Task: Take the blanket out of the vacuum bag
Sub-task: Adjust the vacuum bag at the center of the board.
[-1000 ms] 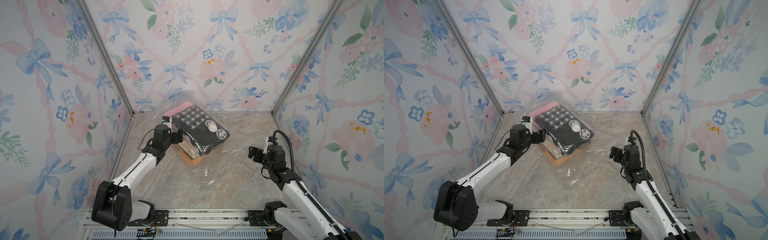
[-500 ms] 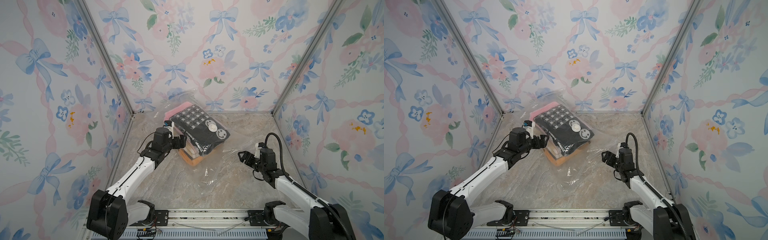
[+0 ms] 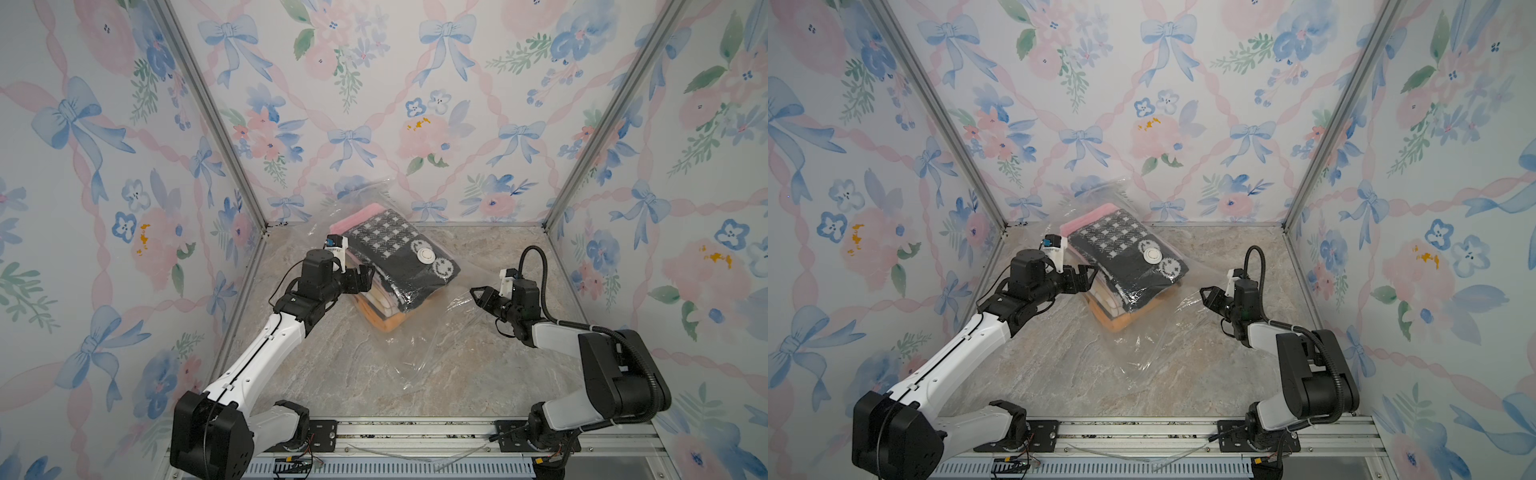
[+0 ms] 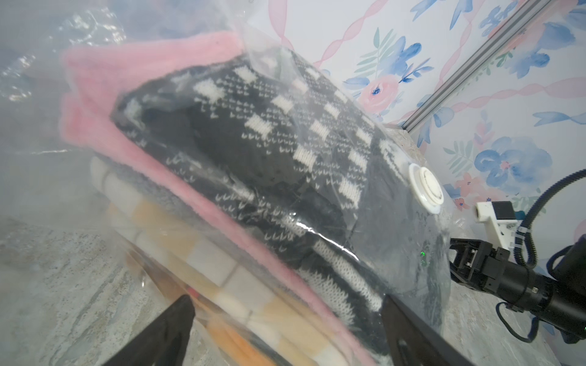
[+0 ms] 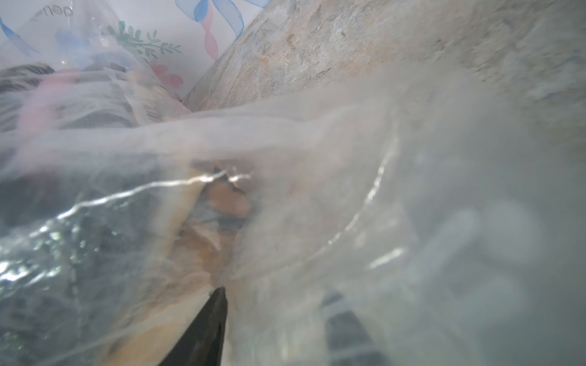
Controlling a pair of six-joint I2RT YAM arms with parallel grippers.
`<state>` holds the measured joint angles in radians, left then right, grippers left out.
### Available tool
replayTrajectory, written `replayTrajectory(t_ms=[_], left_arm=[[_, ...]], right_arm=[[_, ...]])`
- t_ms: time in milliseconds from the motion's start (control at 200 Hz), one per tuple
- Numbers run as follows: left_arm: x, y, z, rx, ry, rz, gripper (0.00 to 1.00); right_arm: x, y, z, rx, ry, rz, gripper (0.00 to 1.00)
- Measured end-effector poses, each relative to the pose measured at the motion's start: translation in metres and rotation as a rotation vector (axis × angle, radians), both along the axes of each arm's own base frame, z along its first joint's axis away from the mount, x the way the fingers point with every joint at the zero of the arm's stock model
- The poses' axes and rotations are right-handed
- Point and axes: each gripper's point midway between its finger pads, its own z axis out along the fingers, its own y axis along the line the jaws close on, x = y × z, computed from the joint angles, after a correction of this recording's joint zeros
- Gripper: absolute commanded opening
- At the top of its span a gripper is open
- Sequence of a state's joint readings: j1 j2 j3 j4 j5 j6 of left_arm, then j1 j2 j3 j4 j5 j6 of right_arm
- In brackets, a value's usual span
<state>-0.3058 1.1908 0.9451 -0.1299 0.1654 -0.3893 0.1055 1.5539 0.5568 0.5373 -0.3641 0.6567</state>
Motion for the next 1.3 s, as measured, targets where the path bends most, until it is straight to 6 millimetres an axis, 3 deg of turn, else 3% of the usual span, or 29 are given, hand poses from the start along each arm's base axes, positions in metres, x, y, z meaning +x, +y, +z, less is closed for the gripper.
replayTrajectory(t_ms=[150, 280, 410, 555, 645, 710, 825, 875, 960, 1115, 1300], left_arm=[[0.027, 0.005, 0.019, 0.014, -0.031, 0.016, 0.93], [0.067, -0.004, 0.030, 0.059, -0.042, 0.003, 0.92], [0.120, -0.020, 0.047, 0.113, -0.082, -0.007, 0.92], [0.195, -0.049, 0.062, 0.136, -0.146, -0.033, 0.89], [0.236, -0.066, 0.049, 0.145, -0.157, -0.048, 0.86], [0.252, -0.073, 0.018, 0.167, -0.111, -0.053, 0.84], [0.250, -0.067, -0.048, 0.241, 0.026, -0.026, 0.85], [0.246, -0.061, -0.062, 0.271, 0.049, 0.005, 0.85], [0.237, -0.046, -0.063, 0.302, 0.048, 0.069, 0.86], [0.200, -0.007, -0.055, 0.339, 0.086, 0.174, 0.86], [0.169, 0.042, -0.062, 0.311, 0.121, 0.284, 0.87]], right_arm=[[0.011, 0.010, 0.007, 0.038, -0.023, 0.035, 0.22], [0.015, 0.019, 0.015, 0.043, -0.046, 0.062, 0.12], [0.016, 0.026, 0.018, 0.029, -0.056, 0.081, 0.00], [0.015, 0.028, 0.014, 0.010, -0.039, 0.081, 0.00], [0.013, 0.030, 0.012, 0.003, -0.026, 0.085, 0.00], [0.013, 0.031, 0.011, -0.007, -0.020, 0.093, 0.00], [0.018, 0.034, 0.018, -0.020, -0.026, 0.107, 0.00], [0.021, 0.036, 0.024, -0.027, -0.039, 0.118, 0.00], [0.029, 0.042, 0.036, -0.035, -0.059, 0.137, 0.00], [0.046, 0.066, 0.061, -0.045, -0.111, 0.214, 0.00], [0.060, 0.104, 0.069, -0.046, -0.132, 0.313, 0.00]])
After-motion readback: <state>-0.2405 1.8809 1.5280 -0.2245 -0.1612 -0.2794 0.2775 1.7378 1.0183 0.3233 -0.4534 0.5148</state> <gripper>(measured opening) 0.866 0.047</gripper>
